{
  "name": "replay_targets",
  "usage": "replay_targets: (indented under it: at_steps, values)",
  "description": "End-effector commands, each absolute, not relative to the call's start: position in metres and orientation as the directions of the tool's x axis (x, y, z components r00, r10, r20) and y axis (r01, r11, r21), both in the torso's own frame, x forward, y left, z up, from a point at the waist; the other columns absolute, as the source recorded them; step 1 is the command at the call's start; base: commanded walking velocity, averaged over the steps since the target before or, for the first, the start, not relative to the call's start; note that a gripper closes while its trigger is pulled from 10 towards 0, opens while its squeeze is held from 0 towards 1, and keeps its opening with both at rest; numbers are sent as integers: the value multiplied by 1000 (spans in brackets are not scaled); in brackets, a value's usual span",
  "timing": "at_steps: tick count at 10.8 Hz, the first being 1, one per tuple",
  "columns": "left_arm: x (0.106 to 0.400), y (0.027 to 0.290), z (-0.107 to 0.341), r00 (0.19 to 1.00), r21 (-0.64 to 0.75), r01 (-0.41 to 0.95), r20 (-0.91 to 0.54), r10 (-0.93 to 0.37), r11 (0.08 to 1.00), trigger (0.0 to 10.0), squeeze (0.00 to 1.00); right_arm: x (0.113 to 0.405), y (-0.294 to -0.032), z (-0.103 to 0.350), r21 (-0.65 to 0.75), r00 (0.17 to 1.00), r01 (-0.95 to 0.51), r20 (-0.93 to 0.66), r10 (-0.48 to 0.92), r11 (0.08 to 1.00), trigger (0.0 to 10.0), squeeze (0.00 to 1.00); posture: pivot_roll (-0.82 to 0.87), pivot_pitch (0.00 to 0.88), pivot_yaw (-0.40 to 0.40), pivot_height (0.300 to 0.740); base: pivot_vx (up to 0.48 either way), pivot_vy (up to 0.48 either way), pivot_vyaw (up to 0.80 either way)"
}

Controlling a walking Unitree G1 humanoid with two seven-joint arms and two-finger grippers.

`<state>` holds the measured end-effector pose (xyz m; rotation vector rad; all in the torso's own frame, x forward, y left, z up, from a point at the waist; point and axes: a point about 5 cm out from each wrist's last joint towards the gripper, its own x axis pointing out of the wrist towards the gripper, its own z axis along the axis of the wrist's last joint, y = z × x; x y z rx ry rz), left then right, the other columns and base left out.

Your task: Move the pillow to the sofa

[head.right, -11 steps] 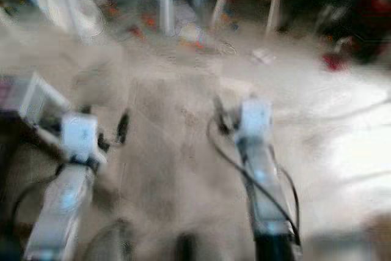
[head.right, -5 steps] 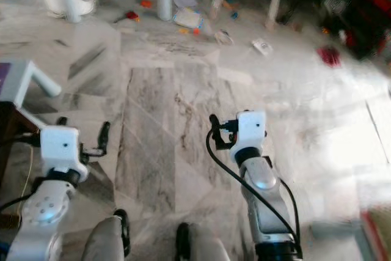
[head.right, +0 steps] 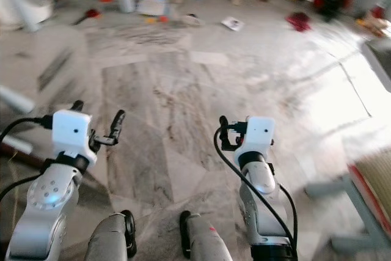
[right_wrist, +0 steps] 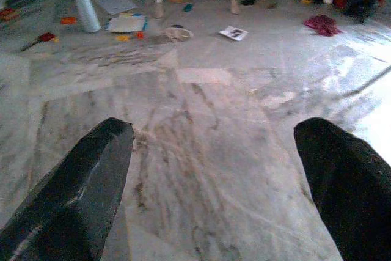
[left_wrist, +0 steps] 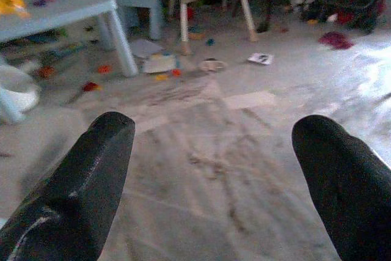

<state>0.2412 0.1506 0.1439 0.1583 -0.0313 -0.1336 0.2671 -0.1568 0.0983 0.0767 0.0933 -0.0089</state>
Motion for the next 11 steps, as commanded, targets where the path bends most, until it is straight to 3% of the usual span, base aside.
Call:
replay_targets:
  at_steps: [1,6,9,11]
  values:
    - [242,148,139,988,128,156,-15,-155,979,10000,0,265,-164,97,75,995,44,-96,-37,996,10000,0,3,230,-81,740,0,0,-800]
    - [249,142,143,981,45,195,4,-196,980,10000,0,274,-167,101,59,996,37,-88,-32,998,10000,0,4,241,-111,740,0,0,-766]
    - [245,142,136,979,21,206,-20,-205,978,10000,0,272,-167,96,60,995,46,-97,-41,997,10000,0,8,231,-100,740,278,0,0]
    - [246,140,128,978,26,204,-48,-202,979,10000,0,272,-168,92,64,996,40,-88,-34,997,10000,0,21,160,-86,740,137,0,0]
